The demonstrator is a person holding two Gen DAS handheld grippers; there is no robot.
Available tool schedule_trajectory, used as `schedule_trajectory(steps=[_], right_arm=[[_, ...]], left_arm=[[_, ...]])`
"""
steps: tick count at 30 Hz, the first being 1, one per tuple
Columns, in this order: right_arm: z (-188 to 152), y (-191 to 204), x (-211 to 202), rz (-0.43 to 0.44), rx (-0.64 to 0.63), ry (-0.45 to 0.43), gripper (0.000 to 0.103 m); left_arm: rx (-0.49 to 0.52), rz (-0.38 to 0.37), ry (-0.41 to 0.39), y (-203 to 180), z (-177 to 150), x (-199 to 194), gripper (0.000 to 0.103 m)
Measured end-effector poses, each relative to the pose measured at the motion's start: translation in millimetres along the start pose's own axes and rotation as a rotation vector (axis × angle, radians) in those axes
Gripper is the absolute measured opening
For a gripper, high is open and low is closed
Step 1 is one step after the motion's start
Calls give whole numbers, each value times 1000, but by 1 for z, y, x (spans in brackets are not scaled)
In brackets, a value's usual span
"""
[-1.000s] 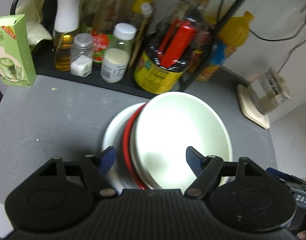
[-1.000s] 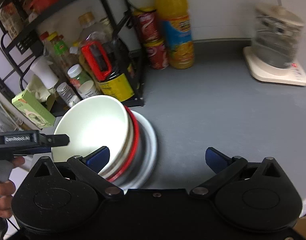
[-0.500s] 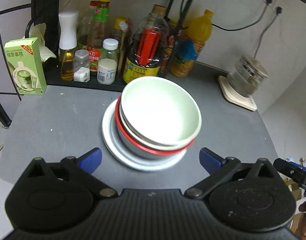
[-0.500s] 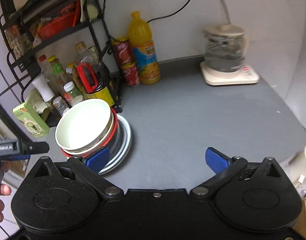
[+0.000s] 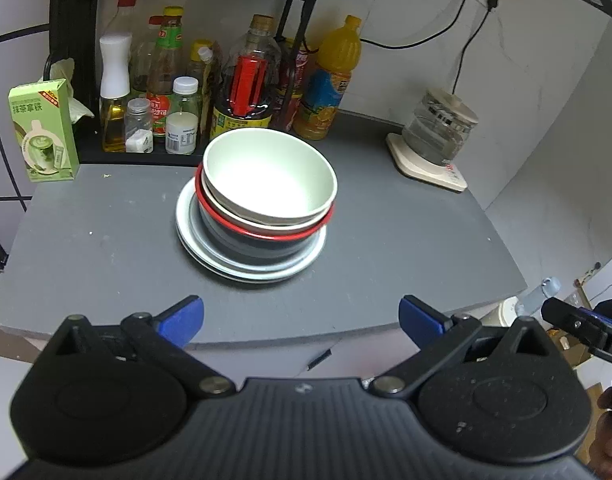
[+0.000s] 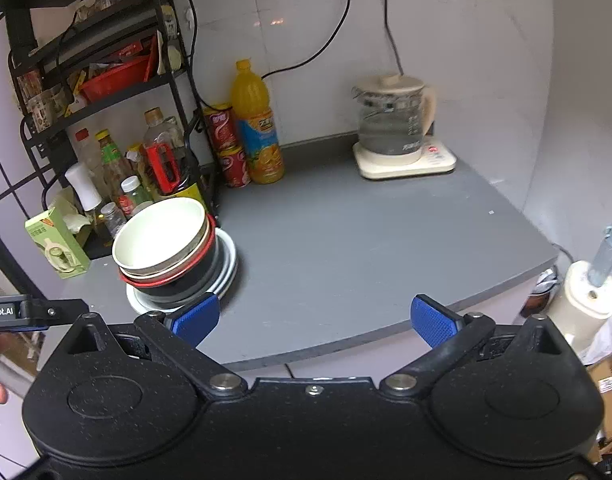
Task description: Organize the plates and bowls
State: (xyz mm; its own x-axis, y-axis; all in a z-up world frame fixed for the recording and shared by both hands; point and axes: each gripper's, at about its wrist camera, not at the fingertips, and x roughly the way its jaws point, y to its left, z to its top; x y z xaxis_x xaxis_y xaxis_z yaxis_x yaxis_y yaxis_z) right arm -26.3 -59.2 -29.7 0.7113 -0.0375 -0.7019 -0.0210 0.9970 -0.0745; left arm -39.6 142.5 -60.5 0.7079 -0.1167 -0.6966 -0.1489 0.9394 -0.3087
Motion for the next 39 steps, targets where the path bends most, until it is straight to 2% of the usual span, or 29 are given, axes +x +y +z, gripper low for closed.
schedule_trajectory(steps=[7,14,17,20,29,39], right_arm=[[-1,5,-34,-14,-5,-53,103],[-4,10,-57,-58,-16,-113,103],[-4,14,-62,-67,-25,-118,103],[-6,18,-66,-66,-20,-122,103],[-13,28,-75,-62,-50,-130,103],[-17,35,-74,-65,-86,-108,103]], left_arm=[[43,-1,-33,-15,-13,-22,103],[41,-1,-53,-15,-19,-42,103],[53,7,-66,-17,-21,-53,103],[44,-17,-73,-15,-22,-59,103],[93,18,-75,-18,-30,-73,103],[96,14,-83,-16,-29,-73,103]])
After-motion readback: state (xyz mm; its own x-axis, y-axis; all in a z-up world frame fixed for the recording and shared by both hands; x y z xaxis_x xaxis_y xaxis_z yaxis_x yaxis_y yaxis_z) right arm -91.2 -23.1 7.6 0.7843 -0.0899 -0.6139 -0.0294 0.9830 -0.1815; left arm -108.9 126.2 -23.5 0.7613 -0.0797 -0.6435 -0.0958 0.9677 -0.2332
